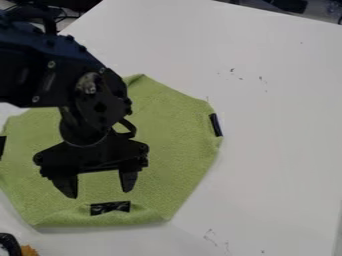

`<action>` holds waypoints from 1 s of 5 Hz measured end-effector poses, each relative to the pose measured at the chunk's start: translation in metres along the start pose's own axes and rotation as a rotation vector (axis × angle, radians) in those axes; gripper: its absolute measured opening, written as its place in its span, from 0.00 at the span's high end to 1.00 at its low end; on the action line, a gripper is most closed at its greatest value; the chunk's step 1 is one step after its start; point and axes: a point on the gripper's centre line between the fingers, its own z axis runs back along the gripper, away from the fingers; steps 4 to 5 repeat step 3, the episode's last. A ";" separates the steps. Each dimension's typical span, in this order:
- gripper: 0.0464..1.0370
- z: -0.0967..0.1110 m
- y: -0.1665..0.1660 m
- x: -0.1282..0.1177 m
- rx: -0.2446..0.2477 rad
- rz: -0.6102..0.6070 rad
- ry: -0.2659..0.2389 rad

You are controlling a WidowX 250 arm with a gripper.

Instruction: Unfold a cloth from top to bottom

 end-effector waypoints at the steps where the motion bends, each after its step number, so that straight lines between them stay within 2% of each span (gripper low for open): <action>1: 0.04 0.007 0.002 -0.009 0.030 0.015 0.018; 2: 0.04 0.007 -0.002 0.009 0.030 -0.046 0.011; 3: 0.04 0.009 -0.008 0.033 0.042 -0.156 0.043; 5: 0.04 0.009 -0.008 0.033 0.042 -0.156 0.043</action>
